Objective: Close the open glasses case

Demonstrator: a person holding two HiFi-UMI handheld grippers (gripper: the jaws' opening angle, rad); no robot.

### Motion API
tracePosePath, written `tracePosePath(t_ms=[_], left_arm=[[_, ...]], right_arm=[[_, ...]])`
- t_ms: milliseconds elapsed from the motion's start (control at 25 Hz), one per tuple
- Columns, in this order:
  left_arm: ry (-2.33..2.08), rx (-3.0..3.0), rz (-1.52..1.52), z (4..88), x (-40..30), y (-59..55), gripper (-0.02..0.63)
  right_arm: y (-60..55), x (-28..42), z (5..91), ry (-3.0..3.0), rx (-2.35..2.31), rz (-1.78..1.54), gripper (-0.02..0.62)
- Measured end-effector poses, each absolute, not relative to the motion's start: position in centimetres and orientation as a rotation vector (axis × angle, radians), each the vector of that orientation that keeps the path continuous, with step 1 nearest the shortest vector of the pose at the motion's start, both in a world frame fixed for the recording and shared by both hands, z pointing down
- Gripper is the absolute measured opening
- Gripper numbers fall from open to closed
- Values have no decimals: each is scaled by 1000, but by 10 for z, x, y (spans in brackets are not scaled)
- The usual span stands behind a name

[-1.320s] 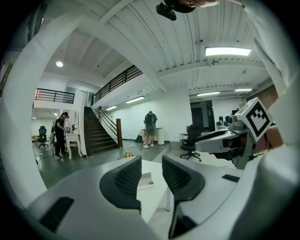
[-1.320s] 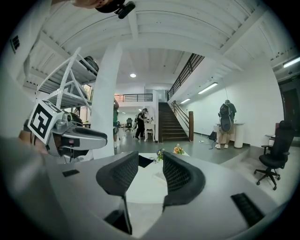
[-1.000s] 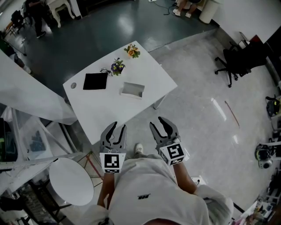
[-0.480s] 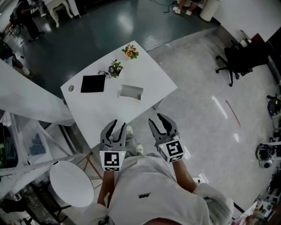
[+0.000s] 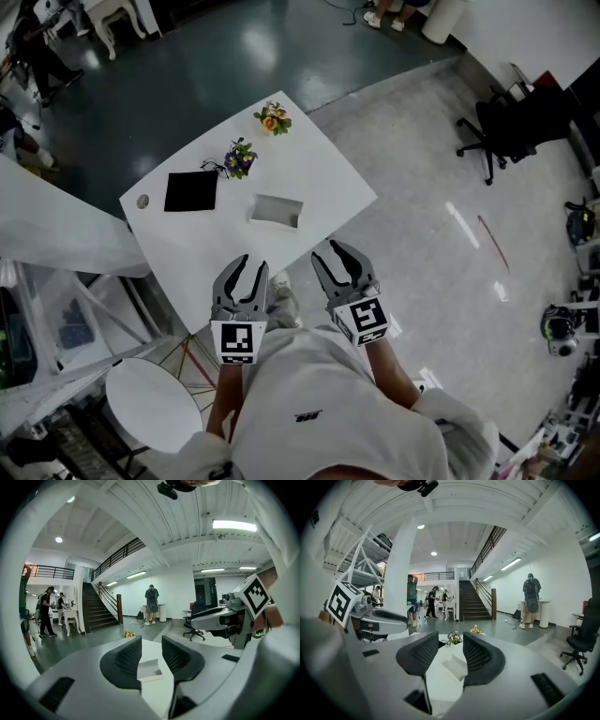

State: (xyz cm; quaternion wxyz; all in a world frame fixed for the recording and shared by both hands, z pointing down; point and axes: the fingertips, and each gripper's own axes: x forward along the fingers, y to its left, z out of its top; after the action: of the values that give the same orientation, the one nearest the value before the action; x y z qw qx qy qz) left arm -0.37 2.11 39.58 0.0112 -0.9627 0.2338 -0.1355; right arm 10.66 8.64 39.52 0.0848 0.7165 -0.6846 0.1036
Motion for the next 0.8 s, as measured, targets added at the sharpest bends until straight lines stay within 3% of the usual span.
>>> tracePosePath(t_ms=[800], left_arm=[[606,-3124,-522,453,50,-83,130]], right_arm=[[-20,161,436,-1947,2059,428,164]])
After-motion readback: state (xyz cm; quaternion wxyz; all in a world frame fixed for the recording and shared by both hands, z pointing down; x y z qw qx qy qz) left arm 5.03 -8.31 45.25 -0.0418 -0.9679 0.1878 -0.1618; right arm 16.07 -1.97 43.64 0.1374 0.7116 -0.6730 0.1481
